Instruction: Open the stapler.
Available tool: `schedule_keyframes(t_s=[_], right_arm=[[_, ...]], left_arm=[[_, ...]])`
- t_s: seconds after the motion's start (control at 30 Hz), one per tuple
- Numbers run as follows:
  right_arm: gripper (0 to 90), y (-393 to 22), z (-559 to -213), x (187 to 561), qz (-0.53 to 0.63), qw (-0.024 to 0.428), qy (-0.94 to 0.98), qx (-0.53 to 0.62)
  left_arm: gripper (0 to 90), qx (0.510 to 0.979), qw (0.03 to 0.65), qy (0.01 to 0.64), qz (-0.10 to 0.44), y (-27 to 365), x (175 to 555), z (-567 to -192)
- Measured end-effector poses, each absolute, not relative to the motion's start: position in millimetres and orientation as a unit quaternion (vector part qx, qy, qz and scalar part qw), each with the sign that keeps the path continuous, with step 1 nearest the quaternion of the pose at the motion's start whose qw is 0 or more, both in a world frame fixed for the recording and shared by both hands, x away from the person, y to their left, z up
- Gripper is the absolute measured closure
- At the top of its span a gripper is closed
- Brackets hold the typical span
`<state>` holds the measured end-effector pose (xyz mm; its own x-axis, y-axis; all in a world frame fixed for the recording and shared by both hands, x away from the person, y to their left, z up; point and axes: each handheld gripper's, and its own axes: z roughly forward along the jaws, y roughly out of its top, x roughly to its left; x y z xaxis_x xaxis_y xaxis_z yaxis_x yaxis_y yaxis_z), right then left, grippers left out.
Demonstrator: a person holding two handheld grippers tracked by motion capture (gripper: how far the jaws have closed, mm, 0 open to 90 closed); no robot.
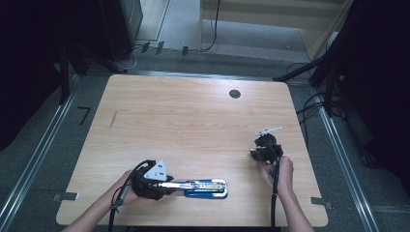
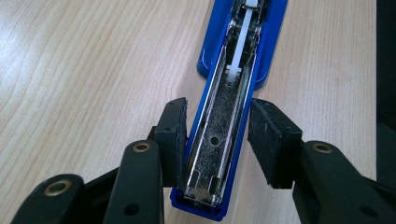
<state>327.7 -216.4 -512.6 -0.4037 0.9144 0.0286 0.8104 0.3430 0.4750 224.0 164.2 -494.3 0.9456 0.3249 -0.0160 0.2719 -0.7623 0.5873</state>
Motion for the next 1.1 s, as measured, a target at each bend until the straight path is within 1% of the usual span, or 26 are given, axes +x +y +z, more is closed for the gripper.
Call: schedule_keyframes(t_s=[0.27, 0.33, 0.47, 0.53, 0.8, 1.1], right_arm=[[73.1, -209.6, -514.3, 333.5, 0.213, 0.136, 0.807, 0.533], [74.0, -207.5, -514.5, 334.9, 0.210, 0.139, 0.807, 0.535], [78.7, -204.8, -514.7, 336.9, 0.208, 0.144, 0.808, 0.533], [79.2, -204.6, -514.7, 337.0, 0.209, 0.142, 0.809, 0.531], [79.4, -205.9, -512.3, 335.0, 0.211, 0.140, 0.809, 0.531], [79.4, -207.4, -499.5, 324.7, 0.228, 0.140, 0.812, 0.519]], left_arm=[[58.4, 0.938, 0.305, 0.159, 0.044, 164.3, 223.9, -494.2], [58.4, 0.938, 0.305, 0.159, 0.043, 164.6, 224.0, -494.2], [58.4, 0.938, 0.305, 0.158, 0.043, 164.8, 224.3, -494.2], [58.4, 0.938, 0.305, 0.158, 0.042, 164.8, 224.4, -494.2], [58.5, 0.938, 0.305, 0.160, 0.043, 164.5, 223.8, -494.2], [58.6, 0.938, 0.306, 0.159, 0.044, 164.5, 223.6, -494.1]])
